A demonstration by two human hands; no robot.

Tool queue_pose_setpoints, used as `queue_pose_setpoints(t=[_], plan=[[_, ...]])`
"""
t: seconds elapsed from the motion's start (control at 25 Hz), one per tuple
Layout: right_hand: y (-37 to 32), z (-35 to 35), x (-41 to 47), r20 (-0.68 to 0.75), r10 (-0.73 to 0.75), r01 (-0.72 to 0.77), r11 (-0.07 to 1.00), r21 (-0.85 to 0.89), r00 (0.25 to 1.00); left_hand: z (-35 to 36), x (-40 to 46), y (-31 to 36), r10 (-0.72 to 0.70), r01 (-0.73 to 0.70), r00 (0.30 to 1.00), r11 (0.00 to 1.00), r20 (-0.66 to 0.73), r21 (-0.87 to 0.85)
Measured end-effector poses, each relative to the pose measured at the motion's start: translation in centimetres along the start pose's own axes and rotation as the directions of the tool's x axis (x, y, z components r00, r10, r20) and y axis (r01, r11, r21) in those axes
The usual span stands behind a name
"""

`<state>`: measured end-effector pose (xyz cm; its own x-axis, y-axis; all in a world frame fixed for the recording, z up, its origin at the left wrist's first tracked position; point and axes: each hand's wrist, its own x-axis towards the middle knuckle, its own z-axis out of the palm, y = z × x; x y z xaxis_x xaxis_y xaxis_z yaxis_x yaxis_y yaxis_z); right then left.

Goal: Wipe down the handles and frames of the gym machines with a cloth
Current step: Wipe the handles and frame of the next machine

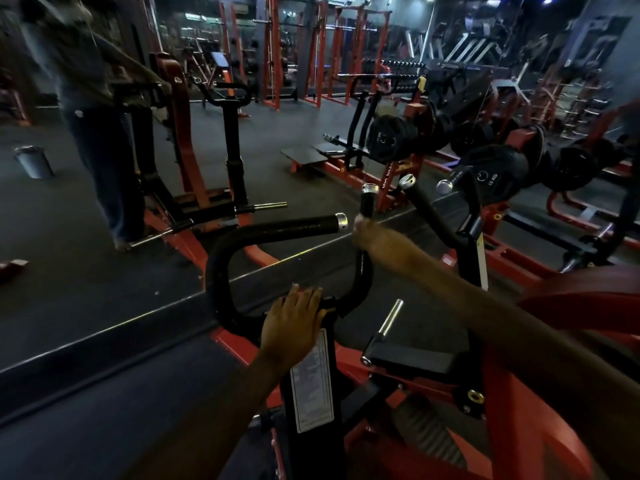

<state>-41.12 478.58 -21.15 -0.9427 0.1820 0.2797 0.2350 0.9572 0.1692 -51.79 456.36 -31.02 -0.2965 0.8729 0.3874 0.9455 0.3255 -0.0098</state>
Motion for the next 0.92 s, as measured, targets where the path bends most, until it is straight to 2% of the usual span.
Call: queue_pose_setpoints(t=[0.04,0.08,0.12,0.16,0.2,0.24,0.28,0.32,0.4,0.48,0.6,0.64,0.68,0.72,0.76,0.8,0.92], plan=[[-1.2,0.6,-2.3,0.071,-0.131,0.133,0.991,-0.017,0.989,0.0,0.1,0.0,-0.007,0.007,1.0,1.0,-0.001,-0.004],[-1.6,1.0,-3.7,0.094,-0.288,0.295,0.953,-0.071,0.953,0.0,0.2,-0.1,-0.009,0.009,1.0,1.0,-0.009,-0.007],[-1.2,0.9,-4.5,0.087,-0.382,0.389,0.918,-0.081,0.92,0.0,0.2,-0.1,-0.006,0.006,1.0,1.0,-0.022,-0.01],[-0.7,0.1,-4.1,0.049,-0.357,0.358,0.934,-0.02,0.933,0.1,0.1,0.0,-0.005,0.005,1.0,1.0,-0.025,-0.011],[0.2,-0.8,-3.0,-0.112,-0.296,0.298,0.954,0.002,0.949,0.2,0.0,0.1,-0.005,0.005,1.0,1.0,-0.027,-0.006],[1.7,-1.5,-1.2,-0.208,-0.111,0.134,0.986,0.102,0.972,0.2,-0.1,0.1,-0.006,0.007,1.0,1.0,-0.03,0.001],[2.8,-2.1,0.5,-0.235,0.066,-0.017,0.979,0.205,0.97,0.2,0.0,0.0,-0.009,0.009,0.999,1.0,-0.031,0.002],[3.1,-2.5,1.4,-0.244,0.178,-0.106,0.953,0.283,0.953,0.3,0.0,0.0,-0.012,0.012,0.999,1.0,-0.033,0.002],[0.6,-2.3,0.6,-0.285,0.34,-0.205,0.887,0.414,0.896,0.4,-0.1,0.1,-0.017,0.017,0.999,1.0,-0.043,0.001],[-3.5,0.7,-2.9,-0.225,0.411,-0.271,0.84,0.471,0.883,0.6,0.0,0.1,-0.013,0.013,0.998,1.0,-0.064,-0.007],[-7.5,4.3,-6.5,-0.251,0.363,-0.288,0.913,0.29,0.897,1.0,-0.2,-0.1,-0.019,0.018,0.997,1.0,-0.068,-0.007],[-6.3,3.8,-6.1,-0.264,0.483,-0.353,0.838,0.417,0.835,1.0,-0.2,0.0,-0.021,0.02,0.998,1.0,-0.067,-0.008],[-5.5,1.8,-4.6,-0.324,0.603,-0.361,0.74,0.567,0.729,0.9,-0.2,0.0,-0.024,0.023,0.998,1.0,-0.06,-0.012],[-4.1,0.2,-2.2,-0.305,0.729,-0.369,0.605,0.706,0.612,0.9,-0.2,-0.1,-0.025,0.024,0.998,1.0,-0.055,-0.013],[-2.5,-1.4,0.1,-0.23,0.813,-0.363,0.467,0.806,0.535,0.8,-0.1,0.0,-0.029,0.028,0.999,1.0,-0.046,-0.012],[-0.4,-1.7,2.0,-0.127,0.844,-0.386,0.366,0.847,0.522,0.7,-0.1,0.0,-0.035,0.035,0.998,0.999,-0.044,-0.005],[1.3,0.2,3.1,0.264,0.744,-0.309,-0.081,0.948,0.613,0.6,-0.1,0.1,-0.03,0.029,0.999,0.999,-0.042,-0.019]])
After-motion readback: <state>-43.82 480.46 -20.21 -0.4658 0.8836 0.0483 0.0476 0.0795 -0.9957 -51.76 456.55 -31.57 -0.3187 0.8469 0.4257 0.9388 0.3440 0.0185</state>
